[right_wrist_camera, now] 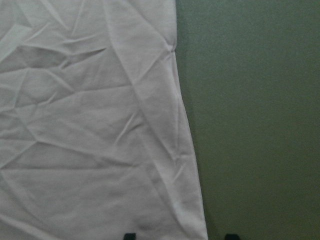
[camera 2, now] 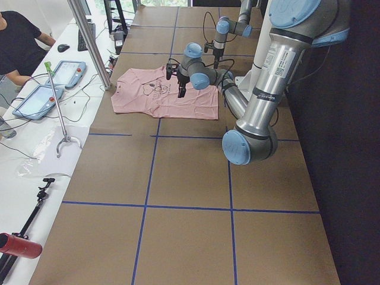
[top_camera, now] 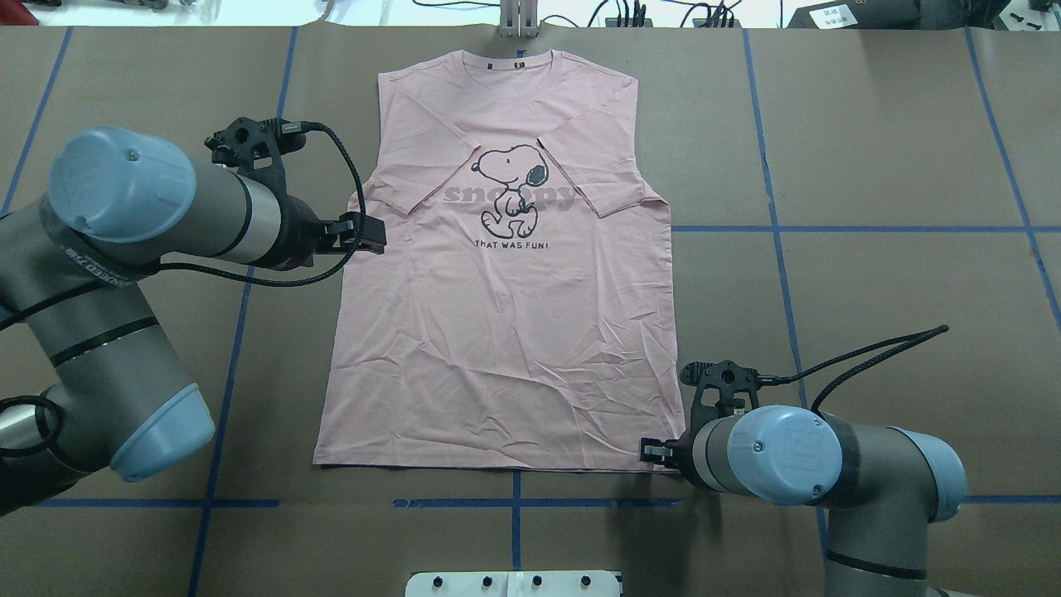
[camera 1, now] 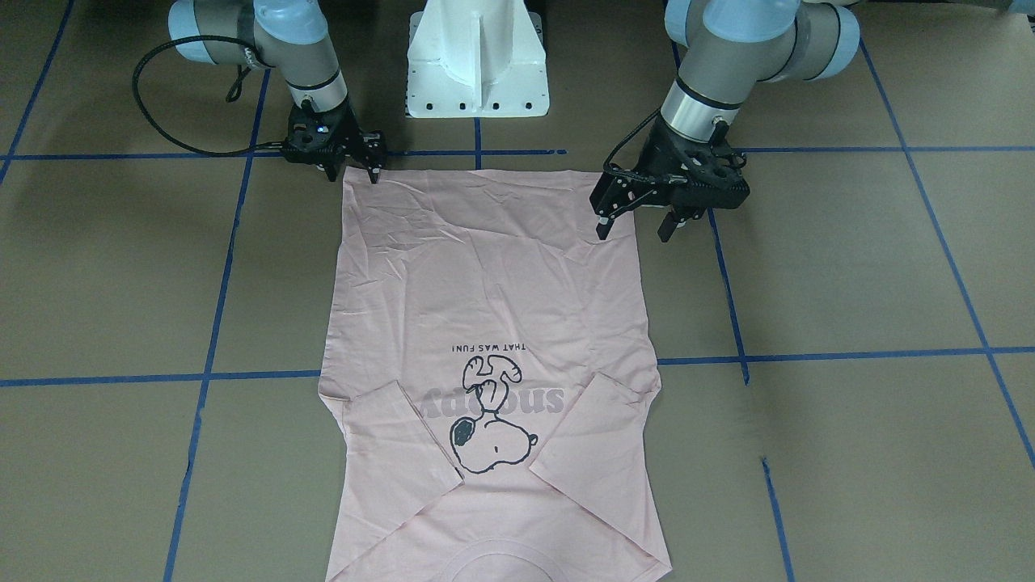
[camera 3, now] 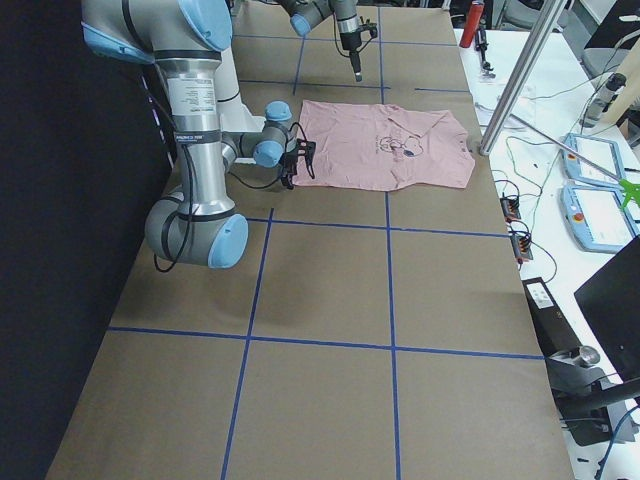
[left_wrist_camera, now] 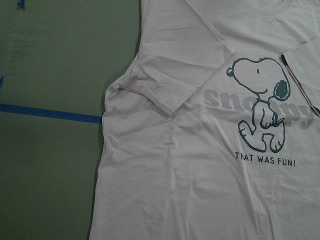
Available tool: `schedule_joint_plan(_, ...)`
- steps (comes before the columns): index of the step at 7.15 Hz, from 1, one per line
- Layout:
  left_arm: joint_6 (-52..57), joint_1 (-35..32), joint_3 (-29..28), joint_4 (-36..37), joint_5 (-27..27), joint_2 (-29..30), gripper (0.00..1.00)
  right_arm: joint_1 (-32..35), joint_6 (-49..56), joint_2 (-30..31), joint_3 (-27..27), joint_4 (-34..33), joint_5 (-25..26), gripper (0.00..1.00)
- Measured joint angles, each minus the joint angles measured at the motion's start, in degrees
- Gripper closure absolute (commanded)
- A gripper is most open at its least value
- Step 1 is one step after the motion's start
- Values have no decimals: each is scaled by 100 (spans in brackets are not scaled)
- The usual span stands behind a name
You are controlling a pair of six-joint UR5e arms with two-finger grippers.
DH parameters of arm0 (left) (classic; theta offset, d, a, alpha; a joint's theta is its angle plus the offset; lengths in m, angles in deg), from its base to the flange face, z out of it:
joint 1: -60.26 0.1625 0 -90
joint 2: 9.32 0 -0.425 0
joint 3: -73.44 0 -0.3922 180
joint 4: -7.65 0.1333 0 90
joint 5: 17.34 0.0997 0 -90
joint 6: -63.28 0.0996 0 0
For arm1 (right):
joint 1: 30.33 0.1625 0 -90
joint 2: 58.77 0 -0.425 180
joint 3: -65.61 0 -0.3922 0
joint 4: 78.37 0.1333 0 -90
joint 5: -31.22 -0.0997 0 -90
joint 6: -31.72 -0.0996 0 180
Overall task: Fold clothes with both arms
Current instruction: 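Move both grippers down to the shirt hem nearest the robot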
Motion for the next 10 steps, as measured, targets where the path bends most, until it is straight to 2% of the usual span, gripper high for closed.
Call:
schedule_joint_plan(7,-197,121,-77,3,2,-17,0,19,-1,3,177,11,-39,100)
schedule_joint_plan(8,-501,245,-43,9,6,-113,0,27,0,37,263,9,-54,100)
schedule_joint_plan(10,-1621,893,145,57,220,-421,0,44,4,172,460,8,-65,100)
